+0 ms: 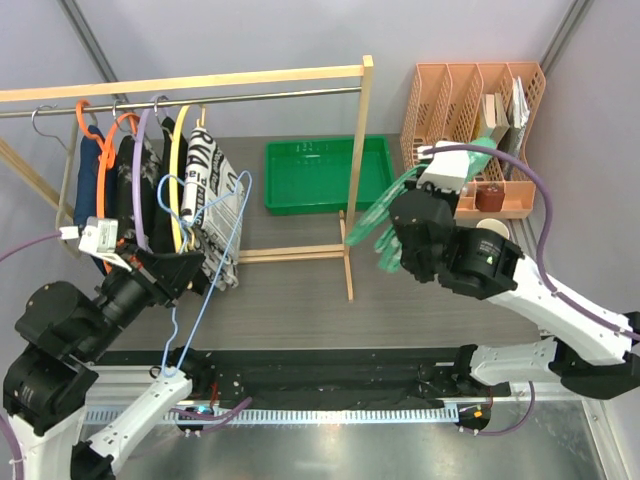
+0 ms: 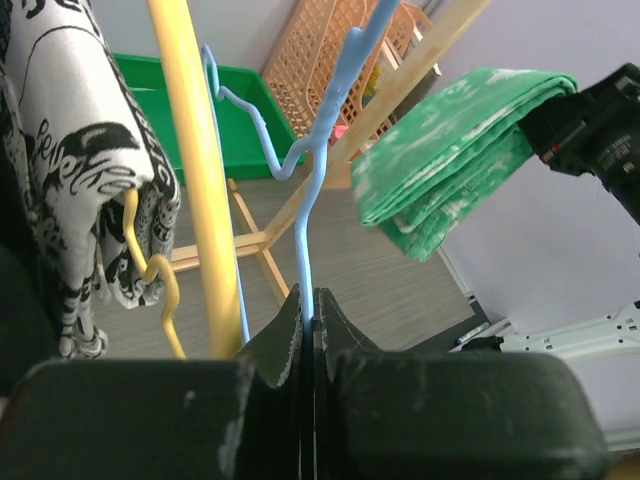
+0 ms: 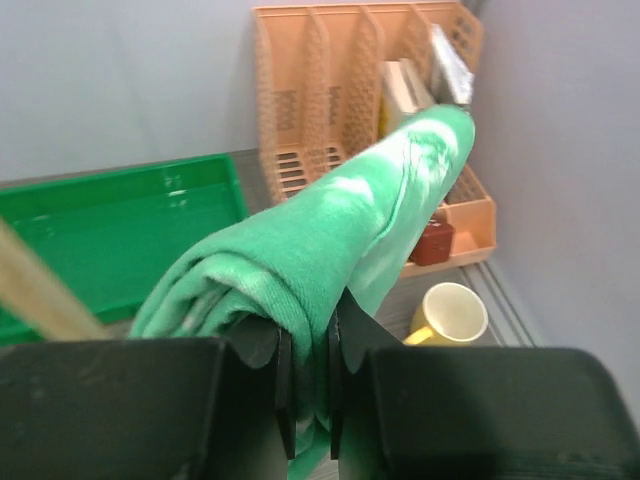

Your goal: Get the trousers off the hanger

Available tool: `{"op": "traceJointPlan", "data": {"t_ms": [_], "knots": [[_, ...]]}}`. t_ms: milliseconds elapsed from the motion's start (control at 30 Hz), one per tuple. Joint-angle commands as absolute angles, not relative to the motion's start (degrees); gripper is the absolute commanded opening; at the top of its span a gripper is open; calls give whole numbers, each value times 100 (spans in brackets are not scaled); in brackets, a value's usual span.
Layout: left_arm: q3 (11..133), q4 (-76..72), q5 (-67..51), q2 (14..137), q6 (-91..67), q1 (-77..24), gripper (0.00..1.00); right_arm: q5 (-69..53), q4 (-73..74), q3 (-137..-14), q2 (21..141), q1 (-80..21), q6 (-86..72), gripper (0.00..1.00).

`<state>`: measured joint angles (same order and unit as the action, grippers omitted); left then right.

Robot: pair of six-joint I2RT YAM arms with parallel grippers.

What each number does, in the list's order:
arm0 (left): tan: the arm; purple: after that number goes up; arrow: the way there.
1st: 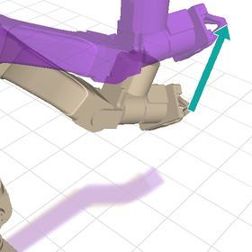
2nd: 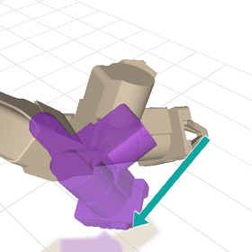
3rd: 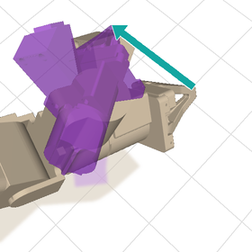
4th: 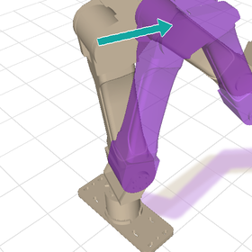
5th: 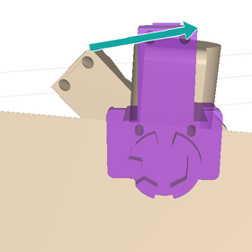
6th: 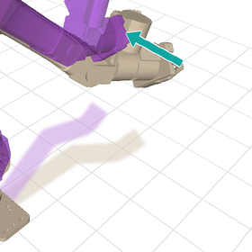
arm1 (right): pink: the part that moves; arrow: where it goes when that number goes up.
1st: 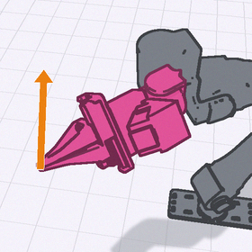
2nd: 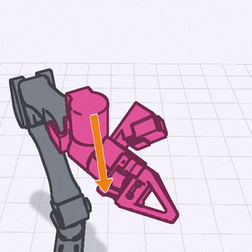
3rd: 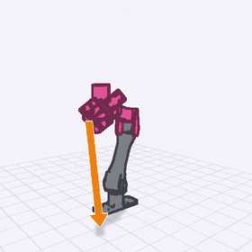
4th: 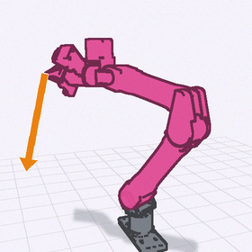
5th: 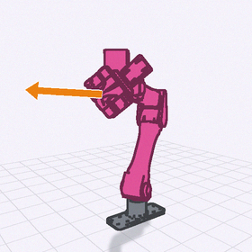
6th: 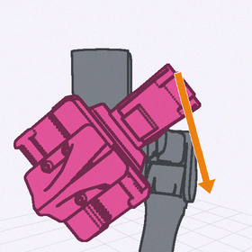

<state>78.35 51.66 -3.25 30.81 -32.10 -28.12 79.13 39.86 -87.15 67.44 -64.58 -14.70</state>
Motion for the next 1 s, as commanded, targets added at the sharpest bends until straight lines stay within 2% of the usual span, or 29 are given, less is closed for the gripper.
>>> {"op": "traceJointPlan", "data": {"t_ms": [0,100,200,400,767,967], "knots": [[7568,4957,-466,2734,-3278,-2848,0,8253,3296,-8684,6215,-5855,-1292,1],[7506,4992,-370,2602,-3278,-2935,0,7860,3121,-8508,6065,-4951,-1056,1],[7462,4992,-352,2470,-3243,-3128,0,7193,2331,-8332,5950,-3958,-204,1],[7181,4940,-378,2207,-3296,-3365,0,6058,1258,-8622,6608,-2497,791,1],[7145,5010,-202,2241,-3015,-3814,0,4213,-955,-9729,8137,-2329,2144,1],[7286,5124,-264,2399,-2997,-3823,0,3323,-1599,-10326,9183,-2320,2461,1]]}}
